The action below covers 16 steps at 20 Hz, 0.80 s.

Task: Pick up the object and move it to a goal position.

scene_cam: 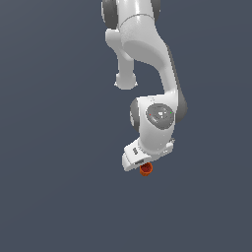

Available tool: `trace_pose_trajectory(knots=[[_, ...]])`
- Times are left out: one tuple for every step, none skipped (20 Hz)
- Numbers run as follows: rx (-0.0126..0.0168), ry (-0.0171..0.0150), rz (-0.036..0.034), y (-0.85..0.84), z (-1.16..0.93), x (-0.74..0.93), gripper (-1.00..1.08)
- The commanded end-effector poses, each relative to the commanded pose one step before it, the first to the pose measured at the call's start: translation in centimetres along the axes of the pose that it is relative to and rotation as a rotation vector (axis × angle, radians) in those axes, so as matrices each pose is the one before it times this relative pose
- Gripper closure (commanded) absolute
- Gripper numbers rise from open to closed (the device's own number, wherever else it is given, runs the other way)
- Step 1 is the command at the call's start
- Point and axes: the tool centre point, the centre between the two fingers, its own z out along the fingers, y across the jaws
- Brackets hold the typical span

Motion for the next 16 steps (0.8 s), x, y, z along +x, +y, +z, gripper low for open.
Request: trace_pose_trajectory(knots=[[-0.00058, -0.00031, -0.02012, -0.063, 0.457, 0.497, -0.92], [-0.00005, -0.00025, -0.00539, -0.022, 0.136, 0.127, -0.92], [-0.00004, -0.00021, -0.00439, -0.017, 0.112, 0.103, -0.92], [-0.00003, -0.00016, -0.00341, -0.013, 0.087, 0.080, -0.92], [-0.00002, -0.00011, -0.00244, -0.010, 0.062, 0.057, -0.92], [-0.00001, -0.00007, -0.00146, -0.006, 0.037, 0.034, -0.92], [0.00000, -0.00002, -0.00049, -0.002, 0.012, 0.011, -0.92], [0.00034, -0.00049, 0.00287, -0.014, -0.034, -0.085, -0.92], [0.00000, 0.00000, 0.00000, 0.002, 0.044, 0.000, -0.92], [0.00000, 0.00000, 0.00000, 0.005, 0.132, -0.002, -0.92], [0.00000, 0.00000, 0.00000, 0.008, 0.219, -0.003, -0.92], [-0.00007, 0.00006, -0.00048, -0.022, 0.299, 0.005, -0.92], [0.00000, 0.00000, 0.00000, 0.014, 0.391, -0.008, -0.92], [-0.00007, 0.00006, -0.00048, -0.016, 0.469, -0.002, -0.92], [-0.00007, 0.00006, -0.00048, -0.014, 0.552, -0.007, -0.92], [-0.00007, 0.00006, -0.00048, -0.012, 0.631, -0.012, -0.92]])
